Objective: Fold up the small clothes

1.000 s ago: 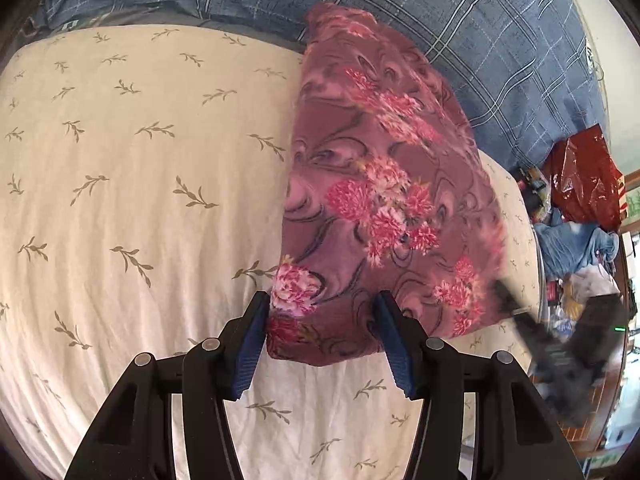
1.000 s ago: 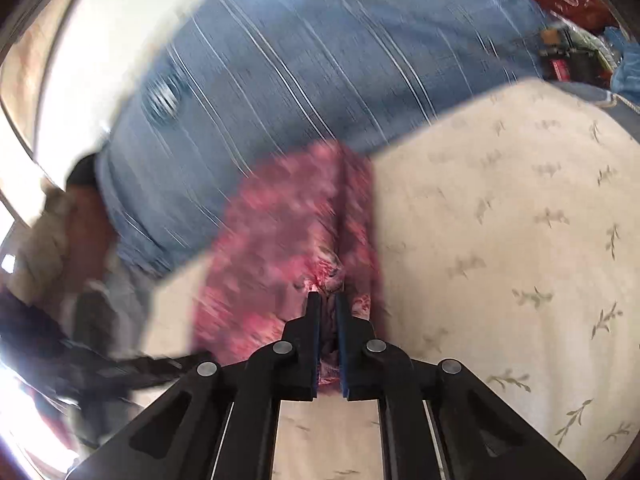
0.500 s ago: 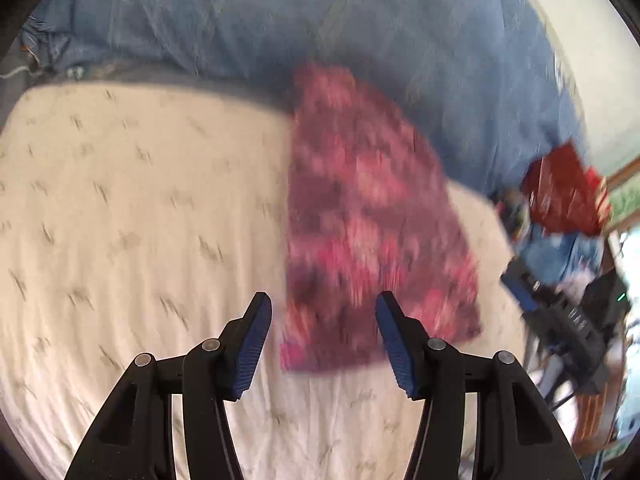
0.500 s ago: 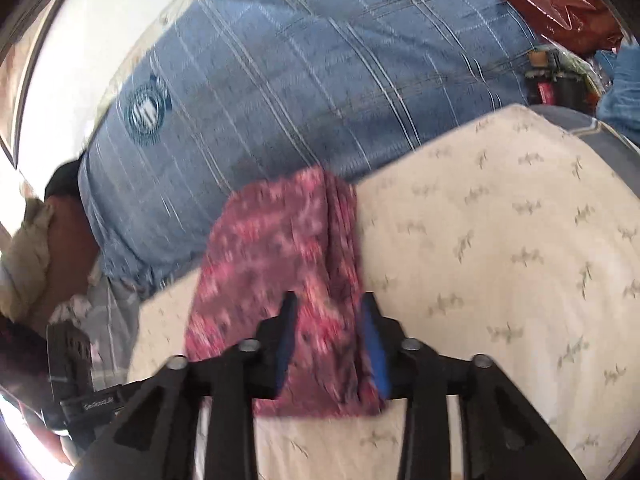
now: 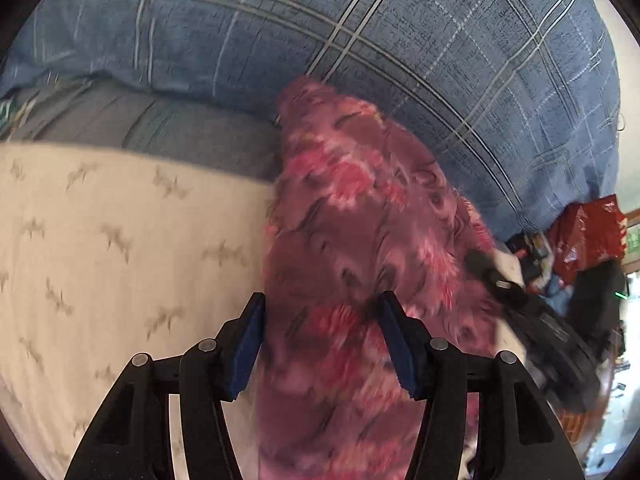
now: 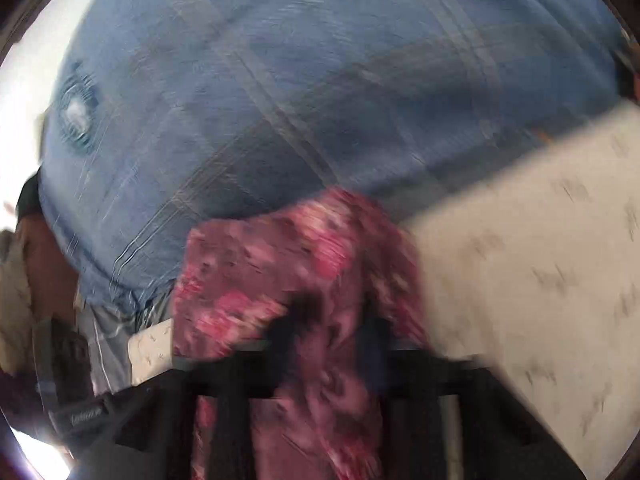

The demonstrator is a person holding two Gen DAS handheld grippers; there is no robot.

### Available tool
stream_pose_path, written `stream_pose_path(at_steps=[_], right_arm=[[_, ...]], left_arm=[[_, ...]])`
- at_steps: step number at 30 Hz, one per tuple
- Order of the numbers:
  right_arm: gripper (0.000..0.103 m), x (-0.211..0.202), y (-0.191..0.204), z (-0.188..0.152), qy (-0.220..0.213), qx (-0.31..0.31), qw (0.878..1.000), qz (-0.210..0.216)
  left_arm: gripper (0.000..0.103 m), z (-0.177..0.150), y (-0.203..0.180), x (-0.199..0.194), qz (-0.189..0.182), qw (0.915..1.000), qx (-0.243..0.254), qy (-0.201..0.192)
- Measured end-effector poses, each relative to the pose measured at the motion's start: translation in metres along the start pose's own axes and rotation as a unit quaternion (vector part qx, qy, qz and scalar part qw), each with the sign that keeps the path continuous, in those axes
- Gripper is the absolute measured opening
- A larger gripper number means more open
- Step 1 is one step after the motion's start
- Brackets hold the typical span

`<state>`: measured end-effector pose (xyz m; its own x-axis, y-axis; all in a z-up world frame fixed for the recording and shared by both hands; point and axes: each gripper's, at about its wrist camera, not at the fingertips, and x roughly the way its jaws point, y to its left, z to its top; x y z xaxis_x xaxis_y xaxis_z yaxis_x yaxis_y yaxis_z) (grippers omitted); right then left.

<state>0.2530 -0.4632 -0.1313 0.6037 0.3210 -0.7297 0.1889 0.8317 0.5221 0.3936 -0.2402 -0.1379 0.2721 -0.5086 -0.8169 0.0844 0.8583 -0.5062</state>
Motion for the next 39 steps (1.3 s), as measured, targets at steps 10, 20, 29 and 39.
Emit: stream_pose_path(at_steps=[10,20,29,39], right_arm=[[0.011,0.015,-0.020,-0.008,0.003,-0.011,1.000,-0.029],[0.020,-0.045,-0.024,-0.048,-0.022,0.012,1.000,0.013],[0.036,-0.058,-0.015,-0.070,-0.021,-0.018,1.000,-0.005],[0.045,-0.073,-0.037,-0.067,-0.044,0.017,0.999,-0.002]], left_arm=[[0.056,0.011,0.013,0.017,-0.010,0.9998,-0.019,0.003],[0.054,-0.045,-0.006,-0.030,0.053,0.9961,0.027,-0.066],[0.056,-0.062,-0.007,-0.053,0.063,0.9950,0.029,-0.072],[0.060,-0.061,0.039,-0.045,-0.011,0.9989,-0.044,-0.006]])
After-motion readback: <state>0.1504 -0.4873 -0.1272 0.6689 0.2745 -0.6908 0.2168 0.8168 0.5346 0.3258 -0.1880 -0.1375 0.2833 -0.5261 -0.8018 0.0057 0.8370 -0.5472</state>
